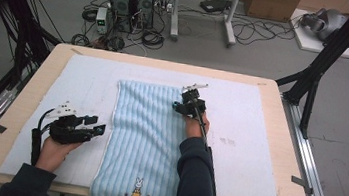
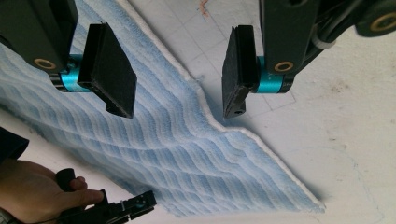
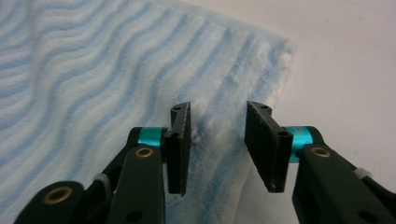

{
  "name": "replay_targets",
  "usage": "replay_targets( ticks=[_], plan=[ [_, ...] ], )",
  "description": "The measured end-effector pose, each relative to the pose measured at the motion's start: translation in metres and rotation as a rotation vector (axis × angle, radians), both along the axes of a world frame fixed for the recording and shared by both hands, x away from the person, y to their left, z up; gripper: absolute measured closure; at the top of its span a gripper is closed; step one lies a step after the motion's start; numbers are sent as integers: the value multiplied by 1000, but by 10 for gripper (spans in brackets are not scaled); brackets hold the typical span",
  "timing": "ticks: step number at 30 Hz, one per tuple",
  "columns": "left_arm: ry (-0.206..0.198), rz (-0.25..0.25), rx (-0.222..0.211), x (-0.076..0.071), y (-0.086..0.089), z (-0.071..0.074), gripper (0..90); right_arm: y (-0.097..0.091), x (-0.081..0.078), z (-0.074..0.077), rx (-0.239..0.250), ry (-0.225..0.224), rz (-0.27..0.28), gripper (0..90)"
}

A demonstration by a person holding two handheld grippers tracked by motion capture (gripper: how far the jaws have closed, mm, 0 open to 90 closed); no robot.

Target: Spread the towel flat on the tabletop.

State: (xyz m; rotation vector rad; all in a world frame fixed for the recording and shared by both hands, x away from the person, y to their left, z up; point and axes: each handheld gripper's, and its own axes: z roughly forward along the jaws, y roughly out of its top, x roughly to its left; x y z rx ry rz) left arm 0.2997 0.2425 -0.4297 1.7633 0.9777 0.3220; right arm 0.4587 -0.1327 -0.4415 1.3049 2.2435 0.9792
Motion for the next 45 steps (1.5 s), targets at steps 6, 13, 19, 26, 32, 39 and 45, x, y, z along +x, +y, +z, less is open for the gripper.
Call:
replay_targets(
  ticks=[6, 13, 19, 26, 32, 39, 45],
  plan=[
    [12, -5, 5, 1, -2, -3, 454, -1, 0, 0, -95, -32, -16, 862],
    [10, -11, 9, 0, -5, -3, 454, -21, -3, 1, -121, -34, -122, 755],
    [11, -5, 6, 0, -5, -2, 454, -34, 0, 12, -39, -106, -188, 657],
    [14, 3, 10, 1, -5, -3, 454, -35, 19, -3, 7, -9, -183, 699],
    [23, 16, 19, 4, -6, -3, 455, -35, 20, -4, -70, -57, -195, 880],
    [34, 29, 9, 23, -9, 2, 455, -42, 10, 6, 12, -97, -210, 661],
    [28, 33, -10, 48, -16, 9, 453, -57, -20, 19, 54, -111, -138, 594]
  ],
)
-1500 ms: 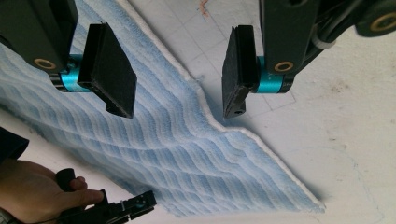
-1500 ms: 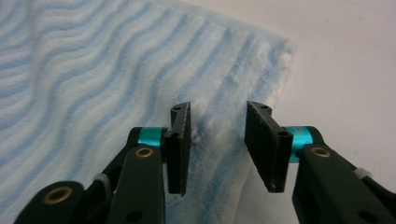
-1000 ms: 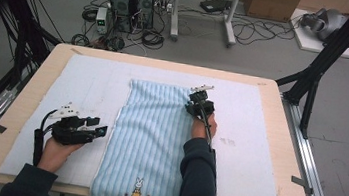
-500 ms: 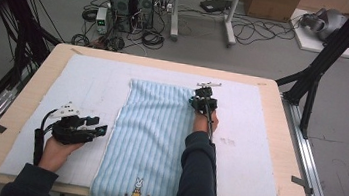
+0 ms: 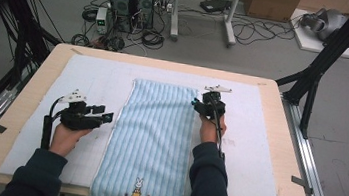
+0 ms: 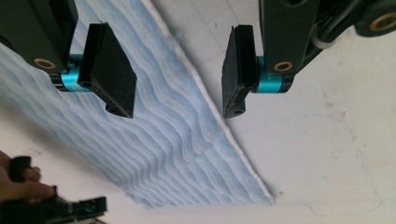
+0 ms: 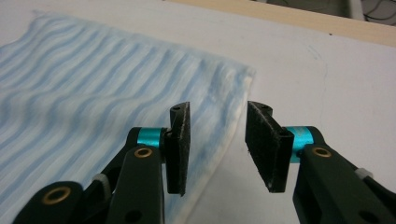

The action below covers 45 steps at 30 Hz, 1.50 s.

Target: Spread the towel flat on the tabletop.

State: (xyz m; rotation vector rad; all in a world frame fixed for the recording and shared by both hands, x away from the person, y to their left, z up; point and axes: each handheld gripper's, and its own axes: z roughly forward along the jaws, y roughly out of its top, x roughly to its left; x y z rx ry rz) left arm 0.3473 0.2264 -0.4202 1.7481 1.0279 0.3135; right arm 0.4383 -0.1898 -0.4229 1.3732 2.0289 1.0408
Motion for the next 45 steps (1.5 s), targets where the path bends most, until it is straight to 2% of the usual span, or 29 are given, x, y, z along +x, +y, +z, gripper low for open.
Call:
replay_targets(
  ticks=[3, 5, 6, 7, 8, 10, 14, 16, 18, 22, 23, 26, 27, 29, 30, 33, 34, 35, 37, 38, 39, 41, 42, 43, 44, 45],
  plan=[
    [0, 14, -39, 14, -3, 2, 452, -8, -19, 3, -21, -5, 41, 579],
    [-8, 21, -40, 24, -6, 3, 448, -12, -33, 4, -24, -5, 57, 569],
    [-25, 31, -52, 29, -7, 1, 449, -14, -40, 5, -20, -8, 64, 561],
    [-18, 39, -53, 34, -9, 0, 449, -16, -46, 5, -14, -15, 77, 553],
    [2, 41, -48, 40, -11, -1, 450, -17, -53, 6, -13, -1, 92, 541],
    [46, 63, -35, 51, -14, -3, 483, -20, -66, 7, -12, -20, 123, 539],
    [58, 90, -16, 72, -22, -8, 480, -22, -91, 7, -7, -26, 159, 494],
    [78, 92, 9, 83, -28, -11, 480, -22, -101, 8, -11, -38, 181, 491],
    [79, 87, 40, 93, -35, -13, 479, -21, -110, 8, -2, -39, 190, 477],
    [89, 77, 92, 113, -50, -19, 479, -20, -117, 2, -4, -45, 196, 451],
    [97, 75, 120, 116, -54, -20, 479, -20, -118, -1, -1, -39, 199, 448],
    [95, 72, 163, 124, -62, -25, 503, -22, -118, -4, -8, -25, 199, 436],
    [93, 63, 176, 126, -65, -26, 517, -23, -118, -3, 5, -26, 194, 429],
    [80, 58, 230, 126, -70, -30, 562, -25, -118, -2, 24, -32, 183, 424],
    [67, 77, 263, 125, -73, -29, 589, -26, -118, -2, 28, -36, 179, 422],
    [77, 105, 271, 125, -71, -28, 729, -27, -118, -1, 36, -36, 180, 421],
    [74, 104, 276, 126, -70, -27, 834, -27, -119, -1, 36, -36, 180, 420],
    [76, 109, 280, 125, -69, -27, 854, -26, -119, -1, 32, -34, 183, 417],
    [66, 151, 312, 125, -69, -26, 866, -25, -119, -1, 30, -33, 182, 418],
    [61, 186, 330, 125, -67, -26, 867, -25, -119, -2, 29, -34, 182, 418],
    [61, 223, 328, 125, -64, -26, 867, -25, -118, -2, 27, -36, 182, 418],
    [72, 252, 283, 125, -59, -29, 843, -26, -118, -3, 32, -32, 172, 418],
    [75, 259, 271, 125, -57, -29, 764, -26, -117, -3, 32, -36, 169, 418],
    [85, 253, 257, 125, -55, -29, 624, -26, -117, -3, 37, -31, 164, 418],
    [89, 251, 250, 125, -53, -28, 530, -26, -115, -4, 37, -35, 159, 421],
    [92, 245, 245, 124, -51, -27, 495, -26, -113, -4, 38, -34, 153, 429]
  ],
)
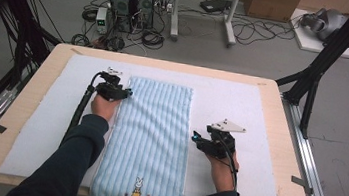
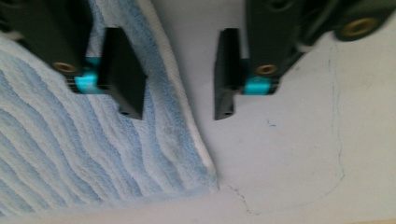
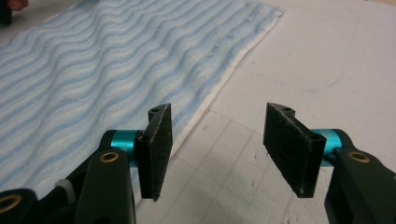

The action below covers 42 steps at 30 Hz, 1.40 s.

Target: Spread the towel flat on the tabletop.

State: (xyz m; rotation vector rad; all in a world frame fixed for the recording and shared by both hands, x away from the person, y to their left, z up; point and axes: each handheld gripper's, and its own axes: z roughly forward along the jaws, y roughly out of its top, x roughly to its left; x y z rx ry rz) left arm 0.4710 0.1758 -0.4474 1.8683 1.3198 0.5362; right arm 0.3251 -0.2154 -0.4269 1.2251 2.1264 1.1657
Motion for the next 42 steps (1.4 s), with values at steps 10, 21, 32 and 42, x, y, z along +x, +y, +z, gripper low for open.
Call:
replay_targets(
  ticks=[10, 21, 32, 42],
  plan=[
    [17, -47, -100, -18, 17, 8, 422, 21, 67, -7, -22, 71, -74, 567],
    [25, -97, -102, -25, 9, 15, 464, 50, 111, -19, -99, 122, -66, 872],
    [32, -109, -61, -32, -3, -2, 557, 34, 108, -10, -61, 96, -148, 675],
    [-1, -77, -29, -31, -10, -3, 866, 32, 57, -17, -38, 168, -29, 702]
  ],
)
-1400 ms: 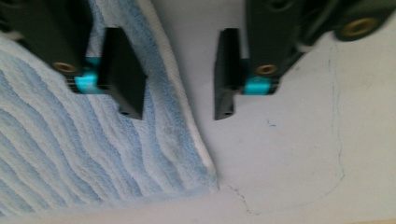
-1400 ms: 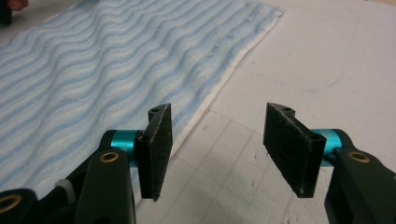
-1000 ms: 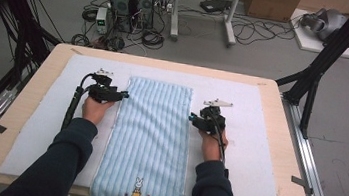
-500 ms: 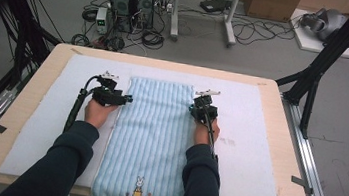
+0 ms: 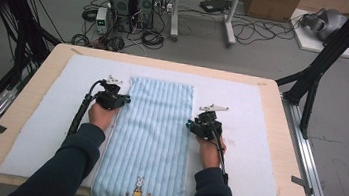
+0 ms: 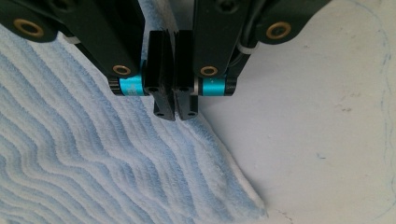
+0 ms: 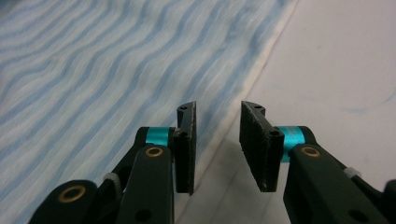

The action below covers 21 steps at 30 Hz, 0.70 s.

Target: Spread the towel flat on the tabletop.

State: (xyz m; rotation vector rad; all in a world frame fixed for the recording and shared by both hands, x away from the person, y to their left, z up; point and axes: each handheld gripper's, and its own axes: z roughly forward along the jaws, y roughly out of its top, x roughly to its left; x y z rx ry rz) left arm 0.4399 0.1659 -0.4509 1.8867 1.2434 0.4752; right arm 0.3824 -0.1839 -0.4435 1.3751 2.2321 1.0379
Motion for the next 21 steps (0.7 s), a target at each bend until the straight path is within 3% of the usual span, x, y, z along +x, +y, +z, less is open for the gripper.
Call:
replay_targets(
  ticks=[3, 6, 8, 9, 10, 12, 13, 18, 21],
  plan=[
    [2, 9, -2, 0, 0, 0, 850, 3, -4, -2, -33, -19, 17, 863],
    [4, 24, 5, 0, 1, 0, 852, 2, 0, 0, -69, -29, -13, 872],
    [3, 27, 6, -1, 1, 1, 851, -2, 2, -1, -47, -25, -39, 869],
    [3, 28, -5, -2, 1, 0, 836, -3, 2, -2, -41, -27, -40, 848],
    [10, 26, -14, -3, 2, 1, 782, -3, 1, -1, -48, -33, -36, 767],
    [18, 19, -21, -5, 5, 4, 629, -5, -1, 0, -19, -43, -23, 705],
    [7, 17, -45, -9, 8, 5, 602, -6, -4, 1, -15, -45, -25, 685],
    [10, -27, -128, -34, 22, 11, 563, -11, -22, 8, -10, -69, -2, 645],
    [6, -61, -145, -53, 27, 13, 561, -12, -37, 14, -11, -84, 20, 643]
  ],
)
